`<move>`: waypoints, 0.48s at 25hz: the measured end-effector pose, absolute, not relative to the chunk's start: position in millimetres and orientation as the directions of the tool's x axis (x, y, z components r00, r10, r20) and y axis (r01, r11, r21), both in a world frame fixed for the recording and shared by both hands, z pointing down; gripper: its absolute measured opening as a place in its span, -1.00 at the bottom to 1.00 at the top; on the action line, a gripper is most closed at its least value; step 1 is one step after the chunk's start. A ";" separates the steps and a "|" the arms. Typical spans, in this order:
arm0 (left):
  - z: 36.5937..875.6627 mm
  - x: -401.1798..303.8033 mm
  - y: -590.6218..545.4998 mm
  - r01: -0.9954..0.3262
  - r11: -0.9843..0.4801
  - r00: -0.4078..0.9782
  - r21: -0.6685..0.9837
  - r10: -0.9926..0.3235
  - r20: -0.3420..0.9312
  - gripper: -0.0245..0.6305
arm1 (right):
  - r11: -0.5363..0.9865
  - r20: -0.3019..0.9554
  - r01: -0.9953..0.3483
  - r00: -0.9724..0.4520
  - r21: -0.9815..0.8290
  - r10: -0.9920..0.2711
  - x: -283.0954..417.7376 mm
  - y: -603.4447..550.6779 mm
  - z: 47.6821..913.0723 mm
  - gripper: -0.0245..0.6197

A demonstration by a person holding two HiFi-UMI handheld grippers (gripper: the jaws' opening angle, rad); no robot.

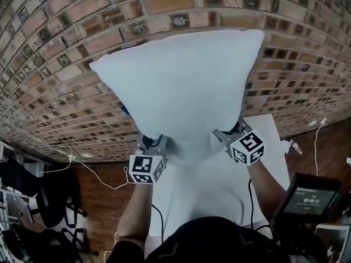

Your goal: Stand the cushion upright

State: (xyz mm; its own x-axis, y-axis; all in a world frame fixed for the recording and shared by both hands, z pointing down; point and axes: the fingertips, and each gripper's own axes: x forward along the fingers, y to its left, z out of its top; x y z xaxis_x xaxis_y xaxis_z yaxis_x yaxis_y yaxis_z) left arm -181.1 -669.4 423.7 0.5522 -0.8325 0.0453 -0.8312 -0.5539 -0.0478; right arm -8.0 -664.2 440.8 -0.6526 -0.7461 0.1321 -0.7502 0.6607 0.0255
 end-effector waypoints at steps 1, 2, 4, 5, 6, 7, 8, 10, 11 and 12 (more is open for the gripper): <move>428.2 -179.6 -672.2 -0.829 -0.558 0.556 -0.033 -0.830 0.052 -0.55 | 0.660 0.137 -0.751 -0.653 0.012 -0.745 -6.8 -668.1 445.9 -0.31; 431.1 -177.7 -674.3 -0.826 -0.563 0.561 -0.019 -0.826 0.055 -0.56 | 0.659 0.137 -0.752 -0.653 -0.004 -0.745 -5.0 -671.7 449.3 -0.31; 436.2 -175.2 -678.5 -0.825 -0.566 0.564 -0.006 -0.823 0.064 -0.55 | 0.660 0.143 -0.751 -0.656 -0.024 -0.741 -1.9 -677.6 453.9 -0.30; 439.0 -175.1 -680.3 -0.826 -0.563 0.561 -0.007 -0.825 0.072 -0.53 | 0.661 0.152 -0.749 -0.657 -0.028 -0.738 -0.9 -679.4 456.1 -0.28; 441.6 -176.0 -681.0 -0.829 -0.559 0.557 -0.010 -0.827 0.079 -0.50 | 0.662 0.161 -0.748 -0.658 -0.032 -0.736 -0.2 -680.3 458.3 -0.24; 443.6 -178.2 -680.5 -0.832 -0.555 0.553 -0.011 -0.829 0.082 -0.46 | 0.663 0.168 -0.748 -0.659 -0.038 -0.733 0.7 -680.4 460.3 -0.18; 444.9 -181.5 -678.7 -0.835 -0.551 0.548 -0.012 -0.832 0.082 -0.39 | 0.663 0.175 -0.747 -0.659 -0.046 -0.731 2.2 -679.8 462.0 -0.09; 447.7 -189.4 -671.8 -0.841 -0.541 0.539 -0.003 -0.838 0.078 -0.23 | 0.659 0.188 -0.750 -0.657 -0.060 -0.730 7.9 -676.2 465.1 0.16; 449.5 -192.3 -667.8 -0.843 -0.538 0.537 0.005 -0.840 0.079 -0.17 | 0.656 0.195 -0.752 -0.654 -0.063 -0.731 11.7 -673.8 466.5 0.26; 451.1 -194.4 -664.2 -0.845 -0.535 0.534 0.012 -0.842 0.083 -0.14 | 0.653 0.201 -0.755 -0.651 -0.066 -0.732 15.4 -671.1 467.9 0.33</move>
State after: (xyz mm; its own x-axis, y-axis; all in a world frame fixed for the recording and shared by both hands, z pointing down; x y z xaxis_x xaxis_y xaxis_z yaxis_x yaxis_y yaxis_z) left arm -194.4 -664.2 451.1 0.5336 -0.8417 0.0829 -0.8450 -0.5346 0.0118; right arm 15.4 -671.1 467.9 -0.6509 -0.7320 0.2014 -0.7546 0.6528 -0.0664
